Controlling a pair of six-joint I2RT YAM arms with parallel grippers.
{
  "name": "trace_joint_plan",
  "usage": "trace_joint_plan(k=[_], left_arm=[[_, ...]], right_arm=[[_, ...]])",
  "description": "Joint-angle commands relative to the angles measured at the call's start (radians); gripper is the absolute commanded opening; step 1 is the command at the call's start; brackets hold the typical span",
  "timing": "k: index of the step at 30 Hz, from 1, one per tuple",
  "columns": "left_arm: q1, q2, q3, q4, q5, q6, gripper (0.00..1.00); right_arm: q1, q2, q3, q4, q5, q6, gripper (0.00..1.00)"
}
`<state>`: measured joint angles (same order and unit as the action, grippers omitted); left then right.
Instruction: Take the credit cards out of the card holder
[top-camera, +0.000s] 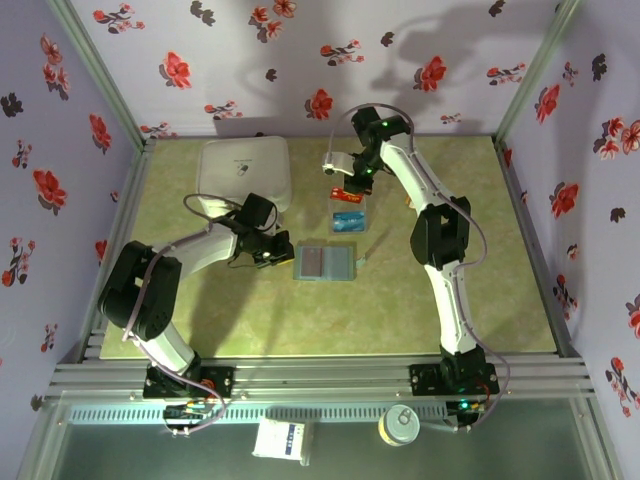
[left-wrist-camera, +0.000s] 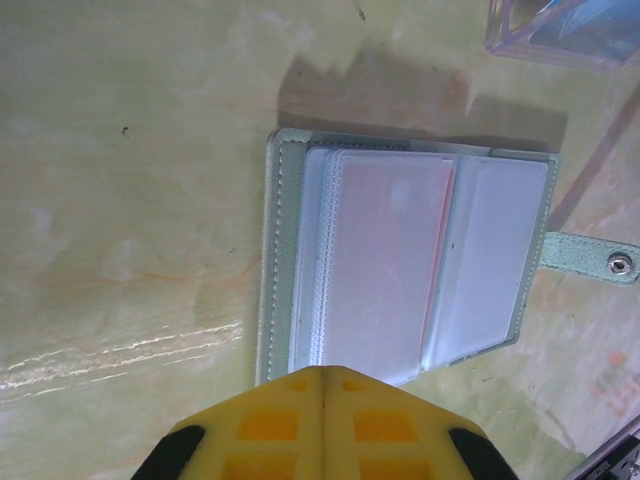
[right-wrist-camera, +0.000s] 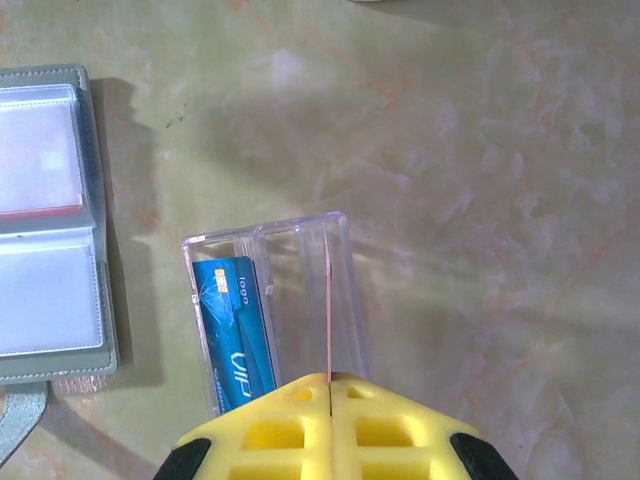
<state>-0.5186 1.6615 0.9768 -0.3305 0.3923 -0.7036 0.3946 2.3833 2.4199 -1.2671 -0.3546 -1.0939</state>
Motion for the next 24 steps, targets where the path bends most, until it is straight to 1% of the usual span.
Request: trace_joint_plan(k=[1, 12, 24], left_arm=[[0.007, 0.020, 0.025, -0.028, -0.010, 0.004, 0.00], [0.008, 0.034, 0.026, -0.024, -0.011, 0.002, 0.00], [0.008, 0.032, 0.019, -0.016, -0.009, -0.005, 0.00]], right_arm=[[-0.003, 0.018, 0.014, -0.004, 0.020, -0.024, 0.00], [-0.004, 0.049, 0.013, -0.087, 0.007, -0.045, 0.00], [-0.004, 0.071, 0.014, -0.130, -0.020, -0.047, 0.00]])
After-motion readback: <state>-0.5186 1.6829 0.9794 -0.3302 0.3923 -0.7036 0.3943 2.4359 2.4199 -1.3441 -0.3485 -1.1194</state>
